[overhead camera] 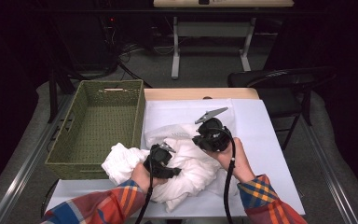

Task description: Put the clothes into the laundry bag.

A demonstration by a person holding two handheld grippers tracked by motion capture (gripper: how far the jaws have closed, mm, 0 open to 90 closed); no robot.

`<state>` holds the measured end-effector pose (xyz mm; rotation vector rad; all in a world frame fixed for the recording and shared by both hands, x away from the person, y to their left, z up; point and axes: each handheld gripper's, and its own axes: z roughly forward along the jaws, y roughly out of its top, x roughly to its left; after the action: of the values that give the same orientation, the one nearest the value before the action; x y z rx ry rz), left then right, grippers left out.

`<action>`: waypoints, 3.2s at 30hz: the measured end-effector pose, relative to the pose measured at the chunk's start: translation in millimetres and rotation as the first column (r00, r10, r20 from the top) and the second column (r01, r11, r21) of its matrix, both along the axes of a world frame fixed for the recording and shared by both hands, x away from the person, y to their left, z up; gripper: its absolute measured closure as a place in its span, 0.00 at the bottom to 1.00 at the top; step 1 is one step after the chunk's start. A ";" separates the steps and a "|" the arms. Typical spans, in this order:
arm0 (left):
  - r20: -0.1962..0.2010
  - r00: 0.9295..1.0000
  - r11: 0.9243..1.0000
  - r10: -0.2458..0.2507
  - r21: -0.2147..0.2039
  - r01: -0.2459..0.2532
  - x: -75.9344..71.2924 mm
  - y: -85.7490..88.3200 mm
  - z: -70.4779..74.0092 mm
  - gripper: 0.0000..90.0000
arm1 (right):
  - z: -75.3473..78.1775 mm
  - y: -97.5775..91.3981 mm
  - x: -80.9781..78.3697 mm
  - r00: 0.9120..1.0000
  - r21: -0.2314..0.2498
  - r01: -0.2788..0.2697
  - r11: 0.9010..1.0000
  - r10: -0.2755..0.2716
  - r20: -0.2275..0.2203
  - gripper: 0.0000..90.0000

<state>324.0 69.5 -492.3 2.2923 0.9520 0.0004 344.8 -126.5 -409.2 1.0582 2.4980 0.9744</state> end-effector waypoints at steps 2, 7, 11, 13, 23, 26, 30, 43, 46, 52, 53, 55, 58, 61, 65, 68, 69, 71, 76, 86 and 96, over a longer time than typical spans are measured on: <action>0.015 0.999 0.998 0.032 -0.052 -0.031 0.5 -0.6 9.0 0.81 | 3.3 0.7 -2.0 1.000 0.005 -0.004 1.000 0.003 0.008 0.99; 0.059 0.991 0.986 0.120 -0.126 -0.112 4.1 -10.3 17.2 0.80 | 6.0 1.3 -4.6 1.000 0.019 -0.016 1.000 0.016 0.012 0.99; 0.037 0.994 0.992 0.107 -0.074 -0.104 8.9 -22.4 -1.2 0.72 | -2.4 0.4 -0.6 1.000 0.006 -0.010 1.000 0.010 -0.015 0.99; 0.062 0.997 0.999 0.052 -0.013 -0.051 8.3 -26.7 -6.1 0.64 | -7.0 -1.0 1.1 1.000 -0.001 -0.009 1.000 0.009 -0.026 0.99; 0.116 0.990 0.996 -0.084 0.052 0.078 -11.6 -18.0 28.5 0.25 | -5.6 -6.5 2.1 1.000 0.001 0.004 1.000 -0.004 -0.029 0.99; 0.133 0.987 0.995 -0.092 0.043 0.087 -19.8 -6.2 42.5 0.20 | -5.5 -7.0 2.5 1.000 -0.001 0.005 1.000 -0.005 -0.028 0.99; 0.170 0.982 0.995 -0.078 0.080 0.065 -27.8 8.7 51.1 0.16 | -5.9 -7.3 3.2 1.000 -0.006 0.004 1.000 -0.004 -0.025 0.99; -0.125 0.991 0.999 0.038 0.007 -0.037 -30.5 11.1 -38.0 0.41 | -9.9 -3.6 3.8 0.999 -0.018 -0.001 1.000 0.000 -0.036 0.99; -0.116 0.992 0.998 0.054 -0.028 -0.058 -23.2 15.7 -34.5 0.60 | -8.9 -3.0 3.0 1.000 -0.014 0.004 1.000 -0.004 -0.029 0.99; 0.040 0.999 1.000 0.003 0.003 -0.003 -30.8 2.5 -10.6 0.28 | -9.3 -4.3 3.9 0.999 -0.016 0.012 1.000 -0.013 -0.029 0.99; 0.059 0.998 1.000 -0.002 0.000 0.002 -30.6 -1.5 -7.2 0.24 | -9.2 -4.3 3.8 1.000 -0.016 0.015 1.000 -0.015 -0.028 0.99; 0.077 0.997 1.000 -0.016 0.002 0.016 -27.3 -10.2 -3.9 0.20 | -9.1 -4.0 3.7 1.000 -0.018 0.012 1.000 -0.012 -0.029 0.99; 0.056 0.998 0.999 -0.036 0.027 0.034 -16.9 -22.6 -13.5 0.18 | -9.9 -2.9 3.2 1.000 -0.021 0.007 1.000 -0.008 -0.027 0.99; 0.011 0.999 0.998 -0.041 0.041 0.041 -8.4 -29.7 -33.5 0.20 | -11.6 -2.6 3.2 1.000 -0.022 0.007 1.000 -0.007 -0.030 0.99; 0.024 0.999 1.000 -0.021 0.010 0.021 -1.0 -26.3 -40.8 0.54 | -12.6 -2.4 3.3 0.999 -0.025 -0.001 1.000 0.000 -0.034 0.99; -0.003 1.000 0.999 0.004 -0.049 -0.004 3.9 -17.0 -38.0 0.73 | -11.3 -2.0 3.1 0.999 -0.019 -0.006 1.000 0.005 -0.033 0.99; 0.006 1.000 0.998 0.008 -0.058 -0.007 3.9 -15.2 -35.3 0.75 | -10.3 -2.0 2.8 0.999 -0.010 -0.010 1.000 0.010 -0.035 0.99; 0.022 0.999 0.996 0.036 -0.084 -0.034 3.6 -13.5 -28.4 0.78 | -6.4 -1.0 1.1 1.000 0.002 -0.013 1.000 0.013 -0.027 0.99; 0.063 0.986 0.965 0.157 -0.220 -0.140 9.4 -14.4 3.7 0.79 | 5.7 1.2 -5.8 0.999 0.040 -0.032 0.999 0.032 0.007 0.99; 0.080 0.996 0.998 0.047 -0.054 -0.043 16.1 -47.3 -18.2 0.50 | -11.4 -4.3 1.9 0.998 0.017 -0.018 1.000 0.019 -0.056 0.99; 0.129 0.992 0.998 0.000 -0.059 0.008 6.9 -19.7 13.8 0.21 | -10.6 -9.1 3.8 0.999 0.011 -0.007 1.000 0.007 -0.046 0.99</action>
<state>330.9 49.8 -478.5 2.2104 0.8697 0.1162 348.7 -135.6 -419.7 1.0875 2.5373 0.9770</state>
